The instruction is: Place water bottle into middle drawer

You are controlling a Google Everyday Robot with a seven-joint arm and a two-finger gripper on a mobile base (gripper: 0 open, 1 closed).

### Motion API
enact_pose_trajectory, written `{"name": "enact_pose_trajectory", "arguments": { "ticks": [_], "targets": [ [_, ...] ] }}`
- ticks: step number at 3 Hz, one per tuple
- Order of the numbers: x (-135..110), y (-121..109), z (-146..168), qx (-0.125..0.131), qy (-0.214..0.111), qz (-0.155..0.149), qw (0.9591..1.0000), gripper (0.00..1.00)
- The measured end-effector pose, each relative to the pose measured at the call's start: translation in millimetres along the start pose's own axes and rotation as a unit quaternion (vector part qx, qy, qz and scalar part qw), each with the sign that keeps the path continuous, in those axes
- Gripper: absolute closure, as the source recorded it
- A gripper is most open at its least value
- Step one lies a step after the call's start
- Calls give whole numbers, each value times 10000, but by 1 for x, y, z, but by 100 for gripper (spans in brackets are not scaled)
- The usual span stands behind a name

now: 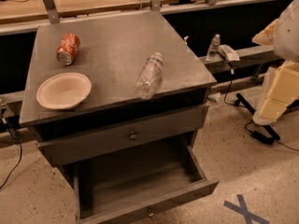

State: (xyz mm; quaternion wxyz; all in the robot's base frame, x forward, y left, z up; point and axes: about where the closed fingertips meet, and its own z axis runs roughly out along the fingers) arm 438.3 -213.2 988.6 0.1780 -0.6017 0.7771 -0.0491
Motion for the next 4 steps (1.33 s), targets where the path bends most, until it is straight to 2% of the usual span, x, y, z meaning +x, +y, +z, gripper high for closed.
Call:
{"name": "enact_pose_trajectory", "arguments": {
  "ticks": [1,2,3,4],
  "targets": [
    [0,0,0,1,0,0,10000,0],
    [-16,0,9,-185,-53,-621,9979,0],
    [-63,-5,28,-555,-506,-1822,9804,0],
    [-92,-21,47,-1002,-1784,-2775,9387,0]
  ]
}}
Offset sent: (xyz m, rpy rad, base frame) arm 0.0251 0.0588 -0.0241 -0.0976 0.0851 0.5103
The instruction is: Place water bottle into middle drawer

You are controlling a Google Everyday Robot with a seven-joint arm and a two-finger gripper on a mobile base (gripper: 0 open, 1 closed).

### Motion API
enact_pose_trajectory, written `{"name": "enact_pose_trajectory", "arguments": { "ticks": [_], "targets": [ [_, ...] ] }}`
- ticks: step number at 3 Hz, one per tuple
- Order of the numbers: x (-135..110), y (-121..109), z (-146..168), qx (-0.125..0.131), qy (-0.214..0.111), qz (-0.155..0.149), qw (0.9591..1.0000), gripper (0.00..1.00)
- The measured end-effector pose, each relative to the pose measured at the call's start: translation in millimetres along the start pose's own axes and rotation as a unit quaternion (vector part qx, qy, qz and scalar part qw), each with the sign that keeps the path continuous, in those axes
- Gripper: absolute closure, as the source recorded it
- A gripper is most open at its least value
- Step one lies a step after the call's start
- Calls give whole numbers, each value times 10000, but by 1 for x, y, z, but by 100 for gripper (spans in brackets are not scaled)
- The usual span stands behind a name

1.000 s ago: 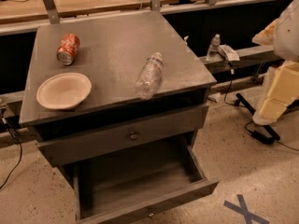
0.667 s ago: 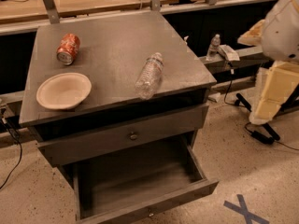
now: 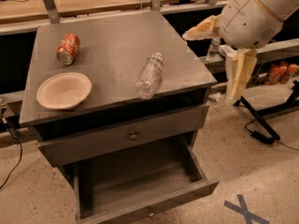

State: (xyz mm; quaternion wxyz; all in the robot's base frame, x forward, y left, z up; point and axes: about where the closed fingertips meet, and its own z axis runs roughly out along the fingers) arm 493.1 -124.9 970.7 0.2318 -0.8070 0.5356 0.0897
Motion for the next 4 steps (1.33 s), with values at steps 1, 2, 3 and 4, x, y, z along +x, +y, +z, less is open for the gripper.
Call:
{"name": "enact_pose_trajectory", "arguments": {
  "ticks": [1,2,3,4],
  "targets": [
    [-6,-9,1,131,-148,-157,9997,0],
    [-9,-15,12,-57,-77,-312,9995,0],
    [-27,-23,44,-615,170,-1276,9898,0],
    [-37,-29,72,-981,808,-2591,9574,0]
  ]
}}
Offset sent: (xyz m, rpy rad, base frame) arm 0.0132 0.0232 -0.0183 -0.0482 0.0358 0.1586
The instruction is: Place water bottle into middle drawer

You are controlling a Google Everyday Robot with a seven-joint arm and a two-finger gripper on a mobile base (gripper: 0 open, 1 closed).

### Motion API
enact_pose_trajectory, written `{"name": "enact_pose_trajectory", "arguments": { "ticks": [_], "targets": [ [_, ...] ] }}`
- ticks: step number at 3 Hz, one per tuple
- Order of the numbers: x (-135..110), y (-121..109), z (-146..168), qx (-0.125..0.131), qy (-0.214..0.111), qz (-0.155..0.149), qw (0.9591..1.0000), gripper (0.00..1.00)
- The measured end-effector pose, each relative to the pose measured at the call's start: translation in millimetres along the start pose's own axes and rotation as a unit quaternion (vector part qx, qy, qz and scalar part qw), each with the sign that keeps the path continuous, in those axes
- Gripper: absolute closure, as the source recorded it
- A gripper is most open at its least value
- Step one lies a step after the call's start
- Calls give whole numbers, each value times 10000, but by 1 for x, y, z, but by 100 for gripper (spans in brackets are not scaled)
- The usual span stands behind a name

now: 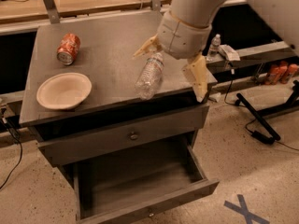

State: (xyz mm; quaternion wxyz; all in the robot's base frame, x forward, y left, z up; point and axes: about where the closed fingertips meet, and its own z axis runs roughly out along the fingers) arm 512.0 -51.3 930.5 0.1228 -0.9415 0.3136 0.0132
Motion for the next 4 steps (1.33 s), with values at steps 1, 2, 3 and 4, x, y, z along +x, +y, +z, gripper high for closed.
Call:
{"name": "enact_pose_trajectory", "arguments": {
  "ticks": [1,2,3,4],
  "targets": [
    [17,0,4,-63,352,-443,9984,0],
    [17,-5,4,33,362,-439,9984,0],
    [17,-11,10,0,485,-780,9958,0],
    [28,-24,18,-5,726,-1365,9880,0]
  ]
}}
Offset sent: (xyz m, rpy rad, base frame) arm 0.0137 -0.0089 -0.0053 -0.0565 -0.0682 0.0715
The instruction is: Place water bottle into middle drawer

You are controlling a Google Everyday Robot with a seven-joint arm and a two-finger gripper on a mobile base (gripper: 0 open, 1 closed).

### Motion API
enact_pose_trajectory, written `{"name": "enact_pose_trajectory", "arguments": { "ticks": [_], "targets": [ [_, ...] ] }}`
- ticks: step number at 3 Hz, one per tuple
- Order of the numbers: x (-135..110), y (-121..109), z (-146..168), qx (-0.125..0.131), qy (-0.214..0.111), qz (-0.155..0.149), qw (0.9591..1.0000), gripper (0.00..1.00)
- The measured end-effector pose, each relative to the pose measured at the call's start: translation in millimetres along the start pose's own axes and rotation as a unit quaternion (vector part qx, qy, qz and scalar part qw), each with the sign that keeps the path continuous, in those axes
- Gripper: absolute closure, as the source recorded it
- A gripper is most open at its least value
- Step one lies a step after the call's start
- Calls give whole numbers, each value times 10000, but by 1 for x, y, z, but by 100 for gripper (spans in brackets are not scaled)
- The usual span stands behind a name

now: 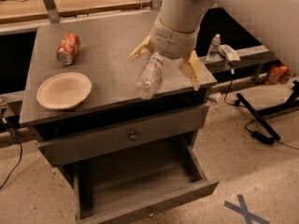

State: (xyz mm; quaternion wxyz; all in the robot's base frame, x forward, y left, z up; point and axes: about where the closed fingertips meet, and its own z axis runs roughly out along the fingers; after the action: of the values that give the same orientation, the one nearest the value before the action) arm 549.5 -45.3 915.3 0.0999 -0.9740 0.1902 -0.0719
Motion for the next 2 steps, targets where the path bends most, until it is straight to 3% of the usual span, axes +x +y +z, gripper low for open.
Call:
{"name": "enact_pose_trajectory", "arguments": {
  "ticks": [2],
  "targets": [
    [38,-17,31,83,162,-1033,9945,0]
  ]
}}
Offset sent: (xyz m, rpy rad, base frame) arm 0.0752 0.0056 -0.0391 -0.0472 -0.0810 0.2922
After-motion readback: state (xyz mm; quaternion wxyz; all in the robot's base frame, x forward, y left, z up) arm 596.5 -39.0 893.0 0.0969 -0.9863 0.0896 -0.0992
